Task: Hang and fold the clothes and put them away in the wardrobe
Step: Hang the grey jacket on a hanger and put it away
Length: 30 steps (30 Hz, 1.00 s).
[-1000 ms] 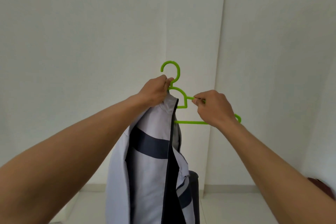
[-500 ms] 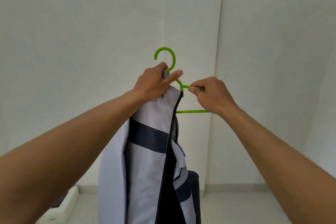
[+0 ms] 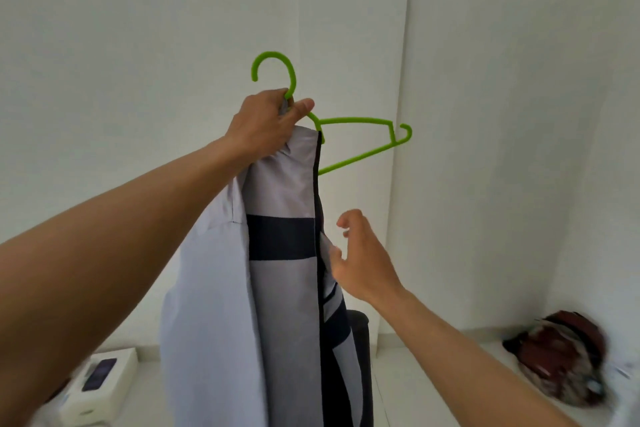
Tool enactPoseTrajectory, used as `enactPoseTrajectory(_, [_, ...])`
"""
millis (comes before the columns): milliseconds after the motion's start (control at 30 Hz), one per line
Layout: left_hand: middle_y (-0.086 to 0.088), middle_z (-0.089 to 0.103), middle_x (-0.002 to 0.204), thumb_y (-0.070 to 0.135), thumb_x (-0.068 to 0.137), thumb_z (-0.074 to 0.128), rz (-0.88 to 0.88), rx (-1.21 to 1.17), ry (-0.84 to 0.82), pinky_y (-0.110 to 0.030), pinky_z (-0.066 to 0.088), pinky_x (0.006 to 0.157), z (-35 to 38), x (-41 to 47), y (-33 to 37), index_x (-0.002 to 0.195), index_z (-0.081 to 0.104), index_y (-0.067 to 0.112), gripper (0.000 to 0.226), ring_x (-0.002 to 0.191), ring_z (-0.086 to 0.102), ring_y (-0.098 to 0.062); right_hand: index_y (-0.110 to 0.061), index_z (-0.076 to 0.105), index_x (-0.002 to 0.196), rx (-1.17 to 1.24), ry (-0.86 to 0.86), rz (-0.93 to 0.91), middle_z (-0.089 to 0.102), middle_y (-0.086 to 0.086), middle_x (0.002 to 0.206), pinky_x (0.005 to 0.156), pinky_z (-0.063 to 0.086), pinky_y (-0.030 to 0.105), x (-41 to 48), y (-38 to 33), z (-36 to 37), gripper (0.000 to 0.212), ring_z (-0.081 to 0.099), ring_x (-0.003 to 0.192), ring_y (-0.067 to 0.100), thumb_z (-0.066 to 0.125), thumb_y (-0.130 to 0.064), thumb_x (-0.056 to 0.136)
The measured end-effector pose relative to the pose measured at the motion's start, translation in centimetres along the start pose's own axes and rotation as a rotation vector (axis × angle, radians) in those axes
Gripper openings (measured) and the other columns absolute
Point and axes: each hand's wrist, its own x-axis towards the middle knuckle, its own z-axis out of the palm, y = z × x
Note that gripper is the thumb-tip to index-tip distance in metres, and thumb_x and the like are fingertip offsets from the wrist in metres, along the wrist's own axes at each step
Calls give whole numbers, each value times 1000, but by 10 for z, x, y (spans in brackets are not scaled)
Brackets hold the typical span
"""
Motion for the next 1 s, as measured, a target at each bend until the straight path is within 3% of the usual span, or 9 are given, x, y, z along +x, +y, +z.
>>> enactPoseTrajectory(133, [-1, 50, 67, 59, 97, 50, -1, -50, 34, -36, 39, 65, -13, 5, -3, 79, 54, 9, 54, 66, 48, -19, -26, 47, 107, -31, -220, 174, 63, -5, 101, 64, 48, 29, 6, 17, 18, 23, 65, 85, 18, 61, -37, 92])
enactPoseTrajectory(167, [-2, 50, 68, 58, 97, 50, -1, -63, 35, -35, 39, 66, -16, 5, -3, 77, 53, 10, 52, 66, 47, -19, -24, 51, 93, -62, -206, 174, 64, -3, 89, 59, 44, 28, 10, 18, 19, 14, 64, 79, 20, 60, -35, 93])
enactPoseTrajectory(267, [-2, 48, 65, 56, 96, 53, -4, -73, 18, -34, 39, 67, -25, 4, -8, 71, 49, 13, 50, 64, 45, -19, -19, 49, 65, -97, -64, 195, 56, -1, 67, 51, 35, 28, 23, 22, 2, 34, 58, 67, 22, 59, -29, 96])
enactPoseTrajectory(400, [1, 42, 59, 55, 94, 58, -26, -43, -54, -34, 37, 63, -40, -5, -22, 62, 41, 16, 53, 57, 41, -16, -17, 45, 55, 78, 89, 295, 48, -3, 53, 54, 34, 29, 49, 33, -51, 44, 48, 53, 14, 68, -27, 92])
enactPoseTrajectory(533, [3, 41, 55, 53, 92, 63, 21, -21, -140, -33, 36, 60, -35, -17, -31, 63, 48, 11, 53, 54, 41, -16, -19, 44, 56, 321, 169, 334, 39, -5, 54, 54, 30, 26, 70, 27, -98, 44, 36, 54, 14, 70, -20, 91])
enactPoseTrajectory(667, [2, 52, 57, 61, 90, 59, 79, 132, -208, -36, 44, 63, -27, -23, -38, 64, 52, 17, 51, 61, 55, -19, -20, 39, 59, 318, 243, 271, 38, -2, 60, 56, 24, 29, 81, 12, -126, 44, 36, 58, 15, 66, -25, 94])
enactPoseTrajectory(833, [2, 55, 63, 61, 92, 55, 87, 281, -189, -32, 34, 56, -17, -24, -31, 64, 46, 20, 50, 63, 53, -15, -15, 46, 61, 283, 272, 104, 43, -5, 61, 63, 28, 29, 81, -11, -131, 41, 40, 61, 11, 61, -24, 98])
enactPoseTrajectory(933, [2, 55, 64, 60, 92, 57, 81, 236, -152, -31, 34, 56, -14, -19, -27, 65, 46, 23, 47, 62, 53, -15, -3, 55, 70, 230, 119, -60, 43, -4, 64, 64, 29, 31, 72, -31, -129, 34, 40, 63, 10, 64, -21, 97])
enactPoseTrajectory(1000, [2, 57, 63, 59, 91, 58, 92, 166, -116, -32, 39, 58, -12, -17, -26, 66, 48, 25, 44, 62, 55, -17, -11, 57, 68, 150, -132, -158, 43, -8, 62, 63, 34, 30, 63, -44, -124, 32, 41, 61, 8, 71, -25, 93])
